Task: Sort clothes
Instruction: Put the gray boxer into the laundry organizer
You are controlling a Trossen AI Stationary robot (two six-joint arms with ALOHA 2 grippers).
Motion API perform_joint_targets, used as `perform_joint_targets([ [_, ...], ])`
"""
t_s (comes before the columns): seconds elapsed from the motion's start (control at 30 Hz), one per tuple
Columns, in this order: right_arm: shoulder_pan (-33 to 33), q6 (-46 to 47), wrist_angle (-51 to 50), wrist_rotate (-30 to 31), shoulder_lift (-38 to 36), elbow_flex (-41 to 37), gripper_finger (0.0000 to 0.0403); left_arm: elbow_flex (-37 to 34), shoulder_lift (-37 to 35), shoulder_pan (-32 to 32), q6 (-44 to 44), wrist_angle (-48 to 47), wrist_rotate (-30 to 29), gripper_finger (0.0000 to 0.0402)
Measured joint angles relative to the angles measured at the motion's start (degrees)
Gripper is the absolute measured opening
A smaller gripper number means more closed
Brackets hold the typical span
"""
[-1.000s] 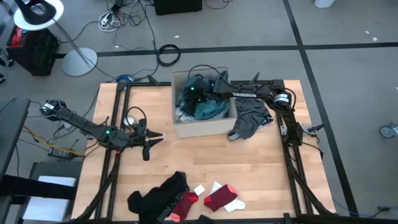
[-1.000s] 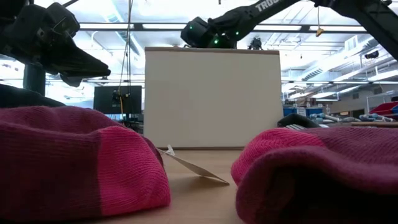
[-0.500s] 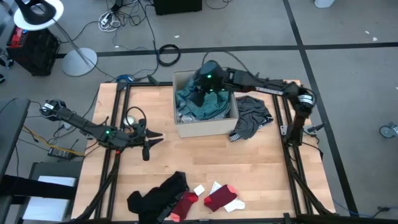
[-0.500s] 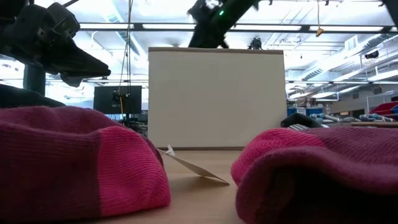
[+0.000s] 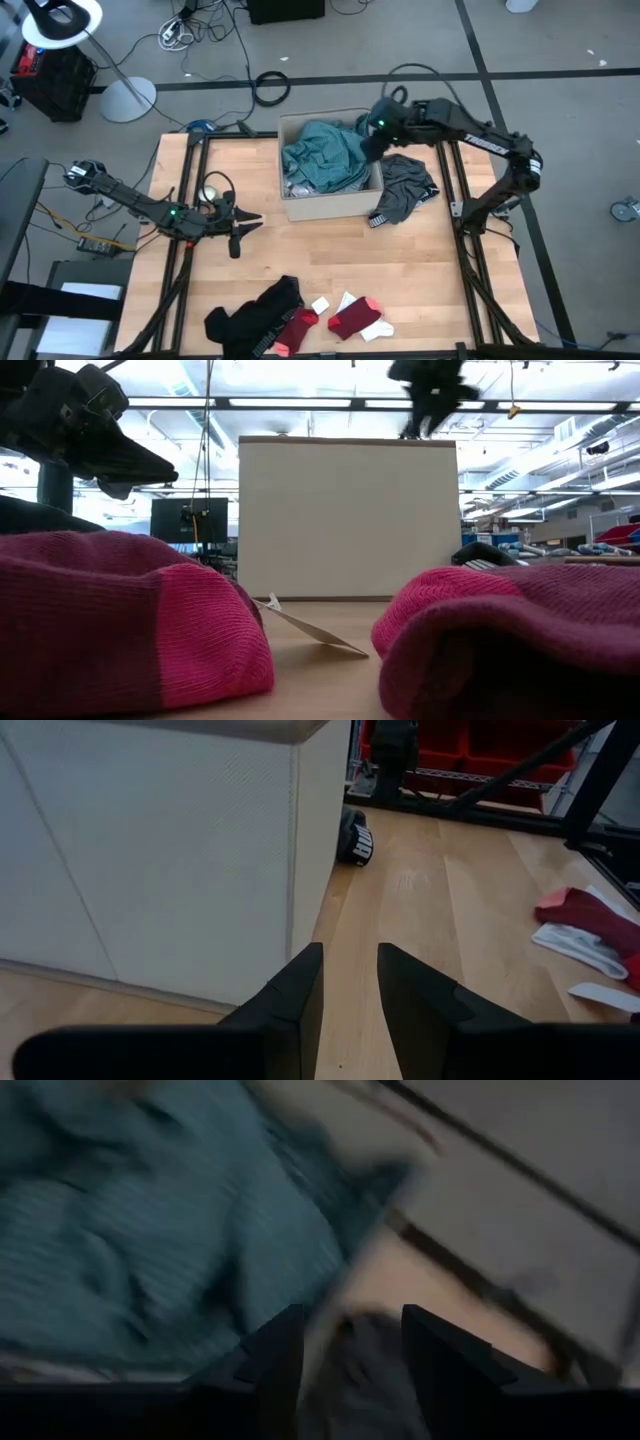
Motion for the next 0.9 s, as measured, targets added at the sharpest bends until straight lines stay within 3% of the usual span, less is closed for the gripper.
perform_joint_targets([
  [0.13, -0.03, 8.95, -10.05, 1.42, -1.91, -2.59, 0.0169, 0.0, 0.0, 0.0, -0.02, 0.26, 0.0, 0.0103],
  [0.27, -0.39, 14.73, -12.46, 0.76, -3.65, -8.72, 0.017, -0.02, 0.0, 0.02, -0.02, 0.43, 0.0, 0.0103],
  [0.6, -3.99, 17.94, -4.08, -5.4, -8.35, -31.58, 0.017, -0.02, 0.0, 0.0, -0.22, 0.39, 0.0, 0.0103],
  [0.9, -5.73, 18.17, 9.78, -13.34, -12.26, -48.88, 0.017, -0.02, 0.0, 0.02, -0.24, 0.28, 0.0, 0.0103],
])
